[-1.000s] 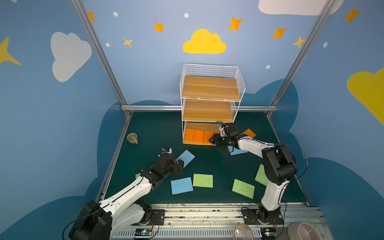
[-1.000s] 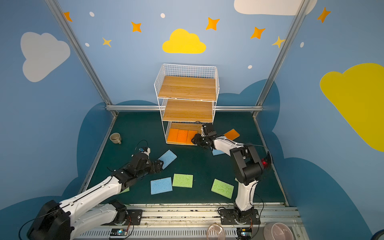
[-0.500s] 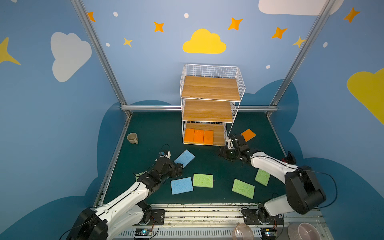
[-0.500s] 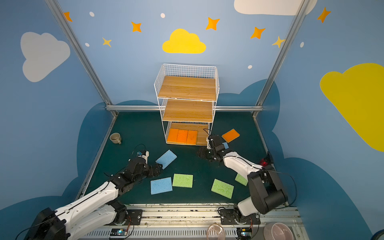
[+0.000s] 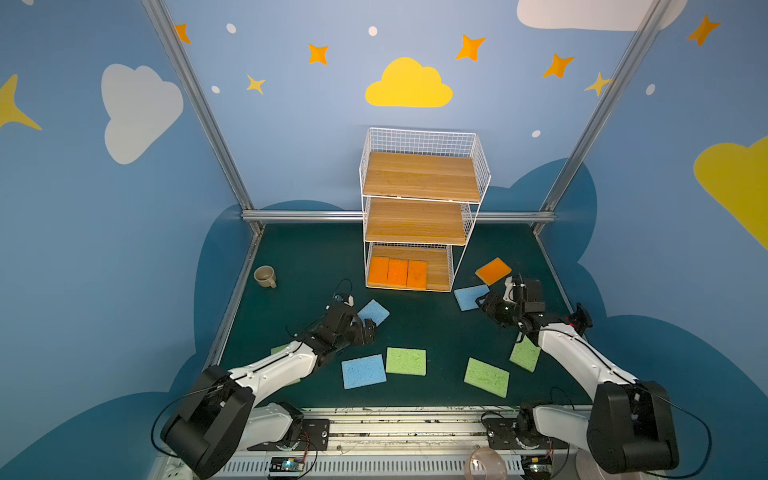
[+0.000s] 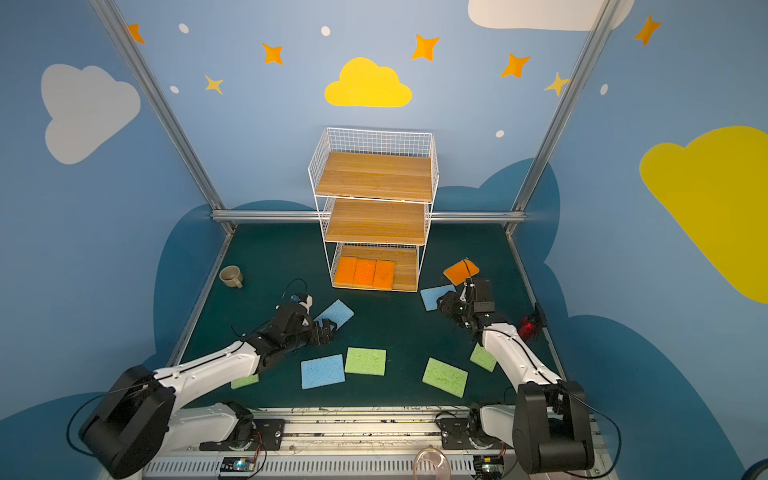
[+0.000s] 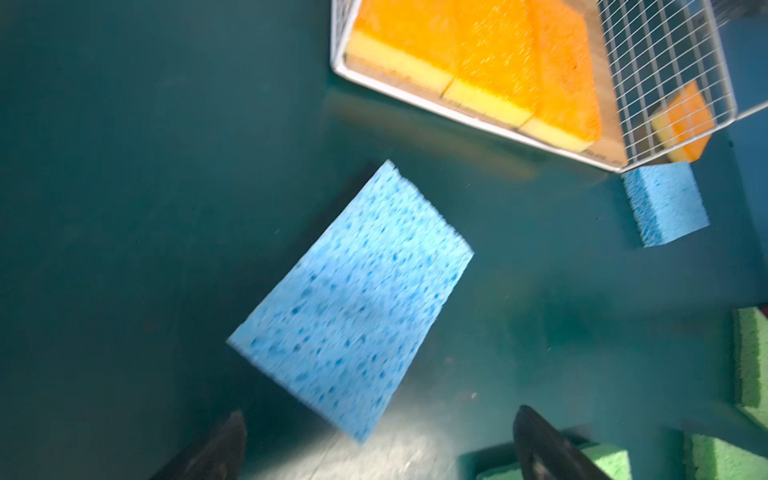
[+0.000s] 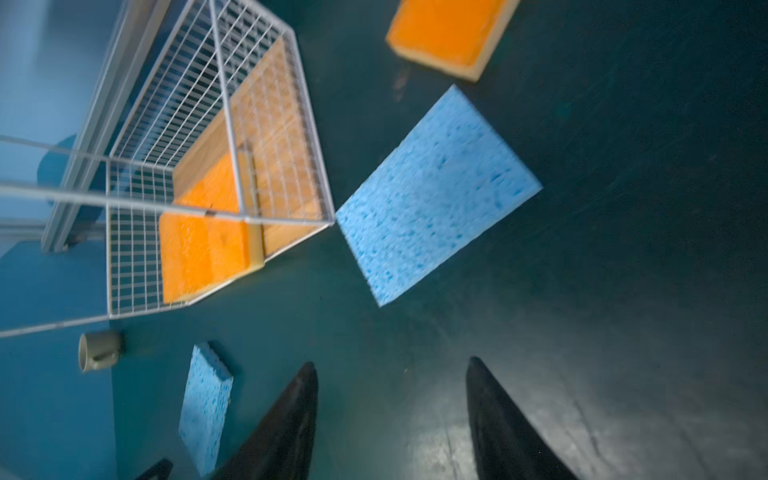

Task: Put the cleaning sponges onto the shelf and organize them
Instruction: 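Draw the right gripper back and grasp the orange sponge farther from the robot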

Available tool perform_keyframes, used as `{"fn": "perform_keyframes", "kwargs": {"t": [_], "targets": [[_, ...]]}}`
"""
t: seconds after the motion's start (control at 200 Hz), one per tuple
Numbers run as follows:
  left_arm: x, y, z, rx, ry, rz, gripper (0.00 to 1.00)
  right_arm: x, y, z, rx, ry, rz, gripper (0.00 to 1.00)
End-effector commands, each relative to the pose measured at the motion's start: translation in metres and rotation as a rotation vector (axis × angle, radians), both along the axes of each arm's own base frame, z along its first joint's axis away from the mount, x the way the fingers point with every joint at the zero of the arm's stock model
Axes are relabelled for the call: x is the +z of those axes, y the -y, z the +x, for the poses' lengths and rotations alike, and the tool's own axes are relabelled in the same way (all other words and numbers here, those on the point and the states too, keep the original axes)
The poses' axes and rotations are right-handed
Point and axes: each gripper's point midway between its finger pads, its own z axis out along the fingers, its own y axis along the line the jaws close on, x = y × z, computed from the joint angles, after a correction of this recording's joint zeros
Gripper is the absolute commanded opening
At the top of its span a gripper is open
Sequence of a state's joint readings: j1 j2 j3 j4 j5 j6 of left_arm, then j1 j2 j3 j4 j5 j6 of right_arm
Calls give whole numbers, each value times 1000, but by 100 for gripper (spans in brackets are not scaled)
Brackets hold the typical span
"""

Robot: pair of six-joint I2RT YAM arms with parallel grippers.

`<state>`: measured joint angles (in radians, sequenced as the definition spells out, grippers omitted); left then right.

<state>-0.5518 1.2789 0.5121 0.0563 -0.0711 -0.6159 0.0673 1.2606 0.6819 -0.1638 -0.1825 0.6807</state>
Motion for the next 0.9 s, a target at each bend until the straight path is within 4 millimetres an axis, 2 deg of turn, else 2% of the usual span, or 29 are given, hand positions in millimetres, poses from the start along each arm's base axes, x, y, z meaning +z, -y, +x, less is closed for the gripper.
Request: {"fn": "perform_keyframes", "kwargs": {"t": [0.0,0.125,0.255,0.501,0.701,0.896], "targets": [[15,14,15,-32,45,-37,100,7,29,30,-108,13,11,57],[22,22,27,-38,64,-41,99,-3,53,54,-180,-44,57,57],[25,29,39,-39,79,-40,100,-13,60,80,-162,-125,121,55],[33,39,55,-45,113,-61,100,-30,78,117,-184,-146,91,50],[29,45,57,-44,116,-105,100,-41,78,141,-163,-172,98,49],[28,43,58,-32,124,-98,100,-57,68,151,-134,-218,123,47]]}}
